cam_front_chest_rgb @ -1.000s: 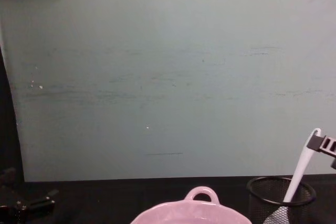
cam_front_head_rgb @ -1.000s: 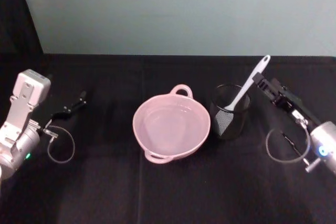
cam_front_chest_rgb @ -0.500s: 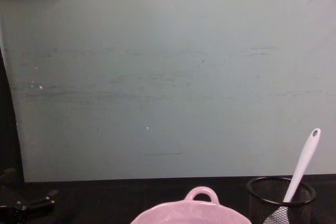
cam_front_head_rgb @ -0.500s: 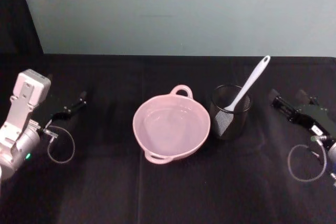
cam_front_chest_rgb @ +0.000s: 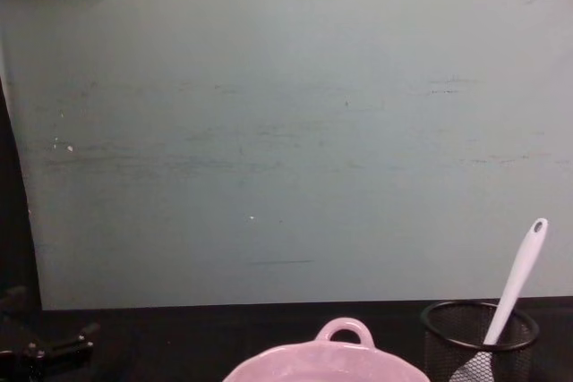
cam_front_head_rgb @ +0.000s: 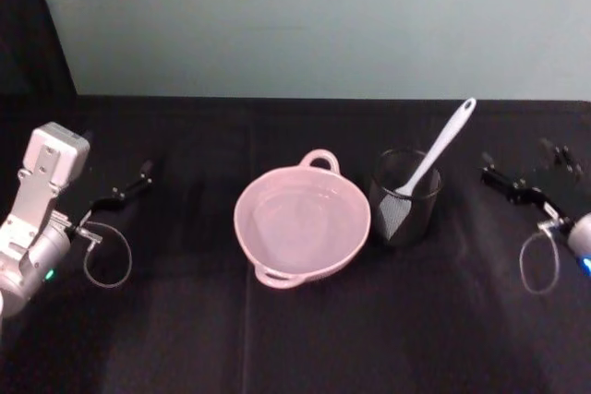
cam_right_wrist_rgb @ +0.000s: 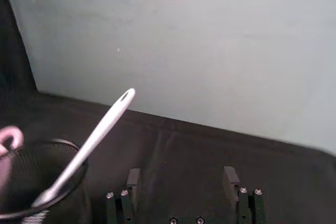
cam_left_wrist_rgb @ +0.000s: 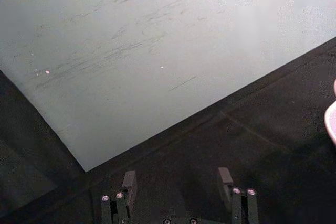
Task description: Use the one hand to pick up the spoon and stir the clear water in the bowl.
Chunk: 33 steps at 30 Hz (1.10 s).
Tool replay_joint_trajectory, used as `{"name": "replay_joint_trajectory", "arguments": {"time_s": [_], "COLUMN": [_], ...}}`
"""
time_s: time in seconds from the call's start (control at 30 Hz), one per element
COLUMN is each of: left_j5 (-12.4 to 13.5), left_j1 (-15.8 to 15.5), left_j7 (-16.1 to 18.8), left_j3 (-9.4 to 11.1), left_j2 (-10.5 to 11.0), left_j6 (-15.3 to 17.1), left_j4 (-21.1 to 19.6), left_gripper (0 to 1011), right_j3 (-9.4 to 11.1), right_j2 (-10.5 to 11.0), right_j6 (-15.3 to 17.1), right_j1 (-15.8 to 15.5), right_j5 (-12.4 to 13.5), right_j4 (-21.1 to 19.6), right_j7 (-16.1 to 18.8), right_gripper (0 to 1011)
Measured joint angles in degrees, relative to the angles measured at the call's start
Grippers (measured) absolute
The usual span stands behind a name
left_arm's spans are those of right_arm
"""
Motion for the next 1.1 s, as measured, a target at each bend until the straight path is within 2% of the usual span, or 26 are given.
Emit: {"name": "replay_joint_trajectory", "arguments": {"time_s": [0.03,0.1,0.13,0.17,0.27,0.4,1.1], "left_j5": [0.0,0.0,0.0,0.0,0.0,0.0,0.0], "left_j1": [0.0,0.0,0.0,0.0,0.0,0.0,0.0], "left_j7": [0.0,0.0,0.0,0.0,0.0,0.0,0.0], "left_j3": [0.0,0.0,0.0,0.0,0.0,0.0,0.0], "left_j2": [0.0,0.0,0.0,0.0,0.0,0.0,0.0], "left_j6": [0.0,0.0,0.0,0.0,0.0,0.0,0.0], "left_j4": [0.0,0.0,0.0,0.0,0.0,0.0,0.0], "left_gripper": [1011,1011,1011,1011,1011,1011,1011], "right_j3": [-0.6,-2.5,-2.5,-3.2,-4.2,-4.7,-4.5], "right_j2": [0.0,0.0,0.0,-0.2,-0.5,-0.9,-0.8], "right_j6": [-0.4,-1.9,-1.9,-2.6,-3.3,-4.1,-3.9], "right_j1": [0.7,2.8,2.8,3.4,4.1,4.4,4.3], "right_j5": [-1.3,-5.5,-5.5,-7.0,-9.6,-11.5,-10.9], "right_j4": [0.8,3.5,3.5,4.6,6.0,6.7,6.5], "right_j7": [0.0,0.4,0.4,0.5,0.5,0.4,0.4], "right_gripper": [1003,1003,1003,1002,1003,1002,1002]}}
